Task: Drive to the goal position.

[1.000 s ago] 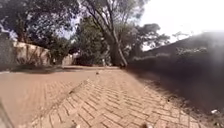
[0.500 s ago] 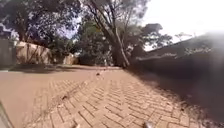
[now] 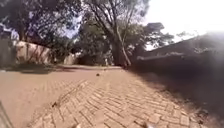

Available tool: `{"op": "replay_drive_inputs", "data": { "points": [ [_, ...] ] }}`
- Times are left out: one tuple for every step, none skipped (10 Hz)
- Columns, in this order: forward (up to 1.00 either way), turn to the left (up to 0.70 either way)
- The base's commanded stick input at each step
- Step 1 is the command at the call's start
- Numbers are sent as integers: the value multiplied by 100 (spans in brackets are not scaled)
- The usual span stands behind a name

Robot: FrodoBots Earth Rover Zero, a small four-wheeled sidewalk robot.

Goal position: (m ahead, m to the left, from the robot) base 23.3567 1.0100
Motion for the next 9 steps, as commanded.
{"op": "replay_drive_inputs", "data": {
  "points": [
    [70,0],
    [70,-9],
    [70,-29],
    [70,-30],
    [70,-21],
    [70,-2],
    [70,0],
    [70,0],
    [70,0]
  ]
}}
